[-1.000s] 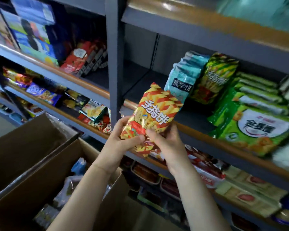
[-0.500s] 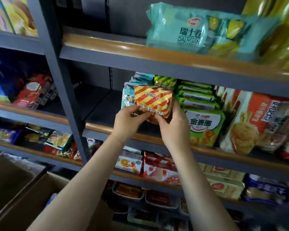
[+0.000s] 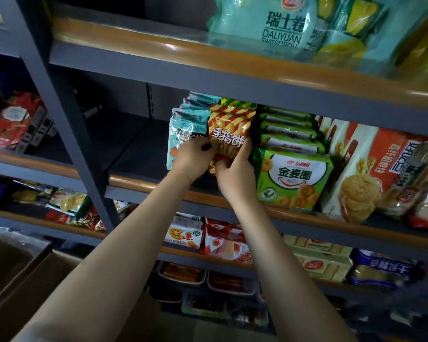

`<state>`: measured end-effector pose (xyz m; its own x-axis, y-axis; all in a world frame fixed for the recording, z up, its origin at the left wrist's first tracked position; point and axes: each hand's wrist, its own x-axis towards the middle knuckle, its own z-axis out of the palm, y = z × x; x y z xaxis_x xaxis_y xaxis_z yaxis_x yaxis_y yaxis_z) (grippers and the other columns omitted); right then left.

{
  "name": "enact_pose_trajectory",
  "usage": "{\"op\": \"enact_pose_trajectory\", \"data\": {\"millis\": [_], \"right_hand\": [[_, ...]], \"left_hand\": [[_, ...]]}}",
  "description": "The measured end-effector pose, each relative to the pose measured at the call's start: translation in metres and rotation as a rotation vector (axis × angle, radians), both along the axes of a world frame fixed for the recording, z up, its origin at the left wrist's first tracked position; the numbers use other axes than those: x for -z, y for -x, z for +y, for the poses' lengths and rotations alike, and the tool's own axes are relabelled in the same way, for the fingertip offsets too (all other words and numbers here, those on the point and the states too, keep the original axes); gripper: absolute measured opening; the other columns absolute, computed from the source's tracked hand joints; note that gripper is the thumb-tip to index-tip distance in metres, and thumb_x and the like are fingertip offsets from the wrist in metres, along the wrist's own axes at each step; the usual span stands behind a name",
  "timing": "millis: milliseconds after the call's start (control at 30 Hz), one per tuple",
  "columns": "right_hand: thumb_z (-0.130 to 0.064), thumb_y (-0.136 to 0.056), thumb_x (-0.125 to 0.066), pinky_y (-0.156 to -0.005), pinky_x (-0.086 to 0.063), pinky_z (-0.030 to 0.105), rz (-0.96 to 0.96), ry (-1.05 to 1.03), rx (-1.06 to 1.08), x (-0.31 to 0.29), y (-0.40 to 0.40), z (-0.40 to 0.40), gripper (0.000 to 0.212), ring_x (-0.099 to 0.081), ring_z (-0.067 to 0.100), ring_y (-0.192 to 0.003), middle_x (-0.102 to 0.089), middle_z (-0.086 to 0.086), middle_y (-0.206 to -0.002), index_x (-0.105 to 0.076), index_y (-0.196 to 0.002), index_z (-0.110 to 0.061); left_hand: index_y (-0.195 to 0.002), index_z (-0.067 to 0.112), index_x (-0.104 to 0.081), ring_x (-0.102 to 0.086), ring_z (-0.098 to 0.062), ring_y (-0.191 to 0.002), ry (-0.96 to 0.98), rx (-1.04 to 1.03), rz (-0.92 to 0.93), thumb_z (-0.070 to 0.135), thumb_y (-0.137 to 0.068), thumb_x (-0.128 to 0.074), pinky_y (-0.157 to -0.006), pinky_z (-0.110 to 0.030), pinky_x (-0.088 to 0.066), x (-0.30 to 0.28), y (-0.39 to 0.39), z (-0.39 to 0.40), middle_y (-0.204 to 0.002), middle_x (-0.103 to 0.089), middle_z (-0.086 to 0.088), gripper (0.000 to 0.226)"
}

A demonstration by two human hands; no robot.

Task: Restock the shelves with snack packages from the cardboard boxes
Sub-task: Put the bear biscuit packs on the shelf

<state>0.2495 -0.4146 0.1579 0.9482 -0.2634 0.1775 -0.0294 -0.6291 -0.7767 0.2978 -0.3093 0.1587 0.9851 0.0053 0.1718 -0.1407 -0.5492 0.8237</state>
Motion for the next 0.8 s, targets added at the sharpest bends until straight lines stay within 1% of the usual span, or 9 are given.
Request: {"op": "enact_pose_trajectory", "data": {"millis": [100,233,333,467,533,600,633,733,800], "right_hand": [[-0.019,-0.097,-0.053,-0.066,-0.057,0.044,0.062,-0.176,-0.005,0.004,-0.011,0.004,0.088,-0.066,0.032,-0.082,-0.065,0.017,-0.116,0.010,-0.159,-0.017],[-0.019,-0.095,-0.053,-0.085,-0.055,0.054,0.051,-0.274,0.015,0.007,-0.024,0.006,0.085,-0.064,0.042,-0.102,-0.060,0.017,-0.128,0.003,-0.159,-0.020],[-0.015,-0.094,-0.054,-0.089,-0.054,0.042,0.094,-0.351,0.010,0.006,-0.031,0.005,0.090,-0.063,0.037,-0.106,-0.056,0.010,-0.135,0.009,-0.159,-0.023],[-0.015,-0.097,-0.053,-0.082,-0.038,0.026,0.106,-0.322,0.027,0.003,-0.036,-0.001,0.087,-0.053,0.033,-0.124,-0.043,0.008,-0.153,0.007,-0.160,-0.022],[-0.014,-0.097,-0.052,-0.077,-0.040,0.022,0.098,-0.330,0.027,0.001,-0.033,0.002,0.087,-0.060,0.026,-0.102,-0.046,0.009,-0.150,0.009,-0.159,-0.021],[-0.011,-0.097,-0.052,-0.057,-0.040,0.015,0.090,-0.334,0.004,0.001,-0.024,0.008,0.089,-0.051,0.007,-0.071,-0.052,0.010,-0.142,0.011,-0.159,-0.019],[-0.009,-0.096,-0.053,-0.051,-0.037,0.010,0.070,-0.343,-0.022,0.004,-0.016,0.012,0.089,-0.049,0.002,-0.068,-0.054,0.009,-0.138,0.010,-0.159,-0.020],[-0.007,-0.098,-0.056,-0.065,-0.047,0.004,-0.062,-0.446,-0.139,0.012,0.011,0.025,0.075,-0.061,-0.002,-0.087,-0.058,0.003,-0.134,-0.014,-0.158,-0.019],[-0.007,-0.098,-0.058,-0.077,-0.052,0.013,-0.174,-0.470,-0.224,0.017,0.027,0.032,0.049,-0.065,0.001,-0.096,-0.064,0.003,-0.121,-0.041,-0.143,-0.014]], "left_hand": [[-0.122,0.021,-0.067,-0.064,-0.031,-0.102,-0.002,0.109,0.082,0.024,-0.090,-0.054,-0.089,-0.044,-0.054,-0.003,-0.001,0.000,-0.113,-0.071,-0.008,0.034],[-0.136,0.030,-0.058,-0.065,-0.019,-0.094,0.215,0.090,0.031,0.020,-0.089,-0.056,-0.079,-0.037,-0.057,0.003,0.006,0.012,-0.111,-0.068,0.000,0.048],[-0.112,0.032,-0.065,-0.068,-0.021,-0.087,0.336,-0.115,-0.041,0.019,-0.088,-0.057,-0.077,-0.044,-0.060,0.017,0.010,0.029,-0.100,-0.068,0.003,0.028],[-0.109,0.035,-0.052,-0.063,-0.023,-0.097,0.200,-0.107,-0.014,0.020,-0.092,-0.064,-0.083,-0.041,-0.056,0.022,0.007,0.034,-0.110,-0.062,-0.001,0.025],[-0.109,0.038,-0.050,-0.062,-0.023,-0.099,0.190,-0.061,-0.018,0.022,-0.092,-0.065,-0.086,-0.043,-0.056,0.022,0.004,0.035,-0.114,-0.060,-0.003,0.027],[-0.109,0.040,-0.051,-0.062,-0.022,-0.100,0.208,-0.034,-0.008,0.023,-0.092,-0.065,-0.088,-0.044,-0.056,0.022,0.002,0.038,-0.114,-0.060,-0.003,0.028],[-0.110,0.041,-0.052,-0.062,-0.022,-0.100,0.221,-0.020,0.005,0.022,-0.092,-0.066,-0.089,-0.044,-0.056,0.023,0.001,0.040,-0.113,-0.059,-0.003,0.029],[-0.115,0.033,-0.060,-0.064,-0.022,-0.105,0.316,0.059,0.049,0.013,-0.094,-0.065,-0.093,-0.037,-0.056,0.022,0.008,0.050,-0.107,-0.062,0.001,0.029],[-0.111,0.024,-0.067,-0.068,-0.021,-0.104,0.395,0.073,0.030,0.006,-0.095,-0.062,-0.092,-0.035,-0.057,0.022,0.018,0.062,-0.106,-0.069,0.000,0.025]]}}
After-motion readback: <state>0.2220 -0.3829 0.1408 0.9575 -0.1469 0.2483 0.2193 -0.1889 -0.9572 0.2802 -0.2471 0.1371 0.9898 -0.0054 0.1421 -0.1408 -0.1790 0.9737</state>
